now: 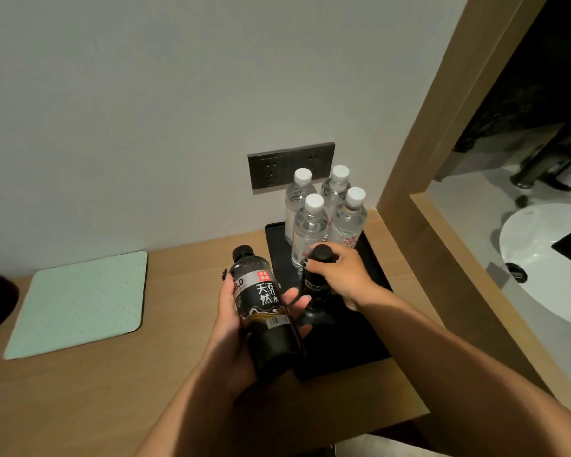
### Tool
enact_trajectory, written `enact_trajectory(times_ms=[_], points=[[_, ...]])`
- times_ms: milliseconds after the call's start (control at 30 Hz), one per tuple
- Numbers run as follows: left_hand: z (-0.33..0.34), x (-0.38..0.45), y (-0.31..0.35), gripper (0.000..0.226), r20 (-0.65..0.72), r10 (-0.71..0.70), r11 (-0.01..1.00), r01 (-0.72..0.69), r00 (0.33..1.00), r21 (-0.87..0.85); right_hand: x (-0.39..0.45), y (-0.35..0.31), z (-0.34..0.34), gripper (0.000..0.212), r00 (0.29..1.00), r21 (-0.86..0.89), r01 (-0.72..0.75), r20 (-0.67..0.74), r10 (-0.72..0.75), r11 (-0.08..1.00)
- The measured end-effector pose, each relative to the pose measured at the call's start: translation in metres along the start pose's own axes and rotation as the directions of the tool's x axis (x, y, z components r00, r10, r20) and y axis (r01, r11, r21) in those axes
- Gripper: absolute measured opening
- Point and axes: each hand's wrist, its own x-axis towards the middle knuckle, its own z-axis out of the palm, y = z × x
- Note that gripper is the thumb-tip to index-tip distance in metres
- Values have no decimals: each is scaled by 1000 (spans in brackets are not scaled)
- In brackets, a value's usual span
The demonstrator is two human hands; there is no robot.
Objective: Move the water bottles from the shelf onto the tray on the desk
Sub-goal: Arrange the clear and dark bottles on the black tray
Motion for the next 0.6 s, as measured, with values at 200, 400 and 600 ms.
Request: enact_trajectory(times_ms=[200, 400, 600], points=[[-5, 7, 8, 74, -40, -32, 975, 22, 999, -222, 9, -6, 3, 33, 999, -58, -51, -11, 50, 997], [-9, 9, 8, 74, -10, -66, 975, 62, 998, -212, 11, -10, 2, 43, 990, -100, -139, -51, 135, 985], [-6, 6, 2, 78, -15, -45, 999, 44, 999, -4, 12, -8, -2, 43, 990, -185, -137, -12, 137, 973]])
